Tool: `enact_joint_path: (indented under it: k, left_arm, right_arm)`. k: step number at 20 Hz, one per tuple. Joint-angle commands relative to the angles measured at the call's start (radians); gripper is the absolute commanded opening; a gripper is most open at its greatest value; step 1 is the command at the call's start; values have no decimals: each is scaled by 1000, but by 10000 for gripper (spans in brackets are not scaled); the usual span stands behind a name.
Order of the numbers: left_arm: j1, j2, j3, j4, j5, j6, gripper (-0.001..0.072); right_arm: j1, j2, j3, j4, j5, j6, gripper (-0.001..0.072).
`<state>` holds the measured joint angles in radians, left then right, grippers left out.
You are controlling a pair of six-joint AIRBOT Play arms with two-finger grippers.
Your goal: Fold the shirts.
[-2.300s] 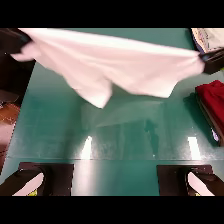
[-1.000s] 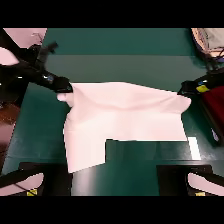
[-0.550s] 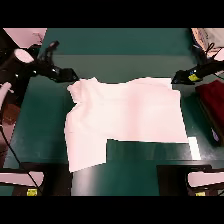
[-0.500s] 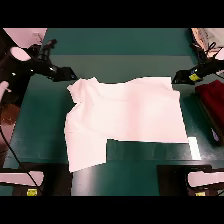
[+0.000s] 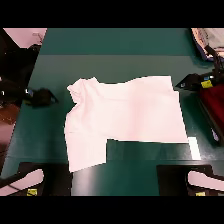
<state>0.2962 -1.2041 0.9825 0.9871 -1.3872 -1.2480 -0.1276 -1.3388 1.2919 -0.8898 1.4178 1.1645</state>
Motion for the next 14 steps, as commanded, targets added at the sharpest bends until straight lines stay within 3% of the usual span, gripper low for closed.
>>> enact_joint_path:
  k: [1,6,14]
  left_arm:
    - [18,103,-266,4,57,52,621]
    - [18,103,-422,4,125,97,621]
    - [-38,100,-444,-75,236,105,620]
  right_arm:
    - [-36,98,-127,60,-38,-33,430]
    - [-36,146,-155,61,-30,-34,428]
    - [-37,200,-155,58,-30,-33,428]
